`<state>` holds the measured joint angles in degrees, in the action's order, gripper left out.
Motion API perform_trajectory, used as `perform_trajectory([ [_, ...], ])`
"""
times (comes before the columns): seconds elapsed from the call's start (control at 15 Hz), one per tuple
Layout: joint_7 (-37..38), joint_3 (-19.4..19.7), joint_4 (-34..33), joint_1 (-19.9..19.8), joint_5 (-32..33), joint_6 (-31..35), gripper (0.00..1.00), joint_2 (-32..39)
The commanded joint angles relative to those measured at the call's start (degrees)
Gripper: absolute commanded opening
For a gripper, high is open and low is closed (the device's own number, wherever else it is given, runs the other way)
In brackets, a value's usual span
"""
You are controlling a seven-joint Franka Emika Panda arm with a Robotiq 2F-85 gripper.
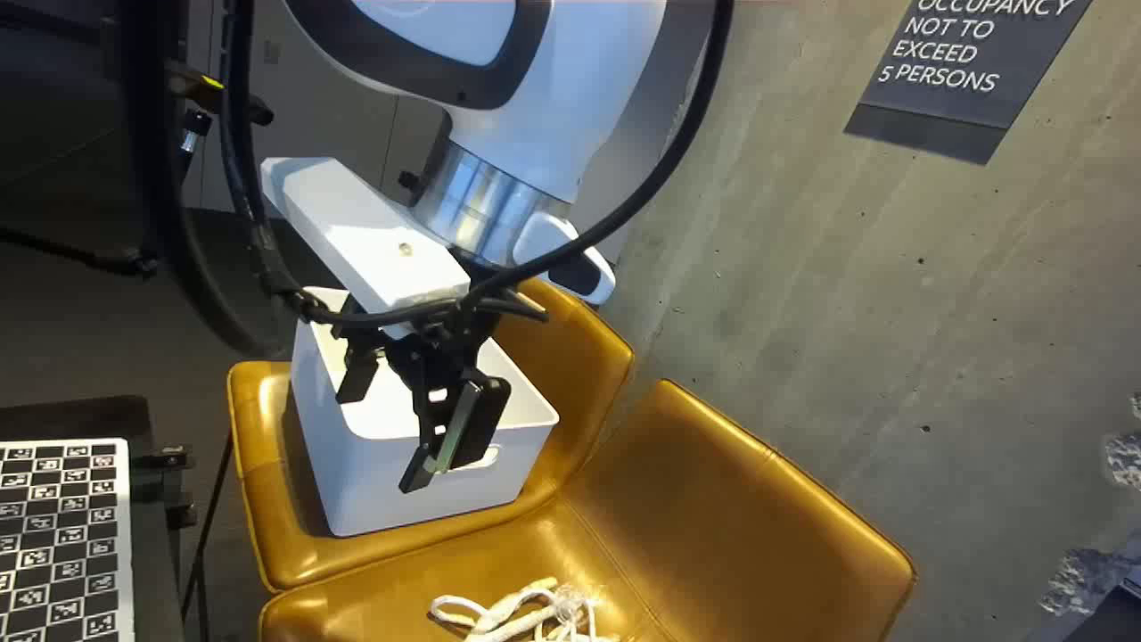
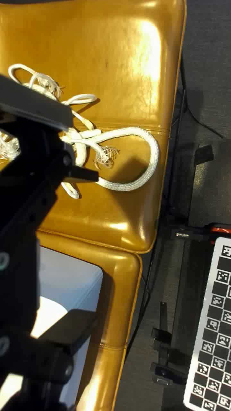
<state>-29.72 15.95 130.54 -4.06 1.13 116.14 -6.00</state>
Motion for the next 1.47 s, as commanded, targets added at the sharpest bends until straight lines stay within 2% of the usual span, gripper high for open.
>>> perform_trajectory([
  [0.0, -0.13, -1.7, -0.11, -1.72, -0.19, -0.09, 1.0, 0.05],
  [0.8, -0.13, -1.7, -0.21, -1.72, -0.19, -0.09, 1.0, 0.05],
  [1.13, -3.38, -1.07, -5.46, -2.96, -1.2, 1.47, 1.0, 5.46],
  [1.4, -7.93, -1.09, -11.92, -5.94, -3.57, 4.82, 1.0, 14.08],
])
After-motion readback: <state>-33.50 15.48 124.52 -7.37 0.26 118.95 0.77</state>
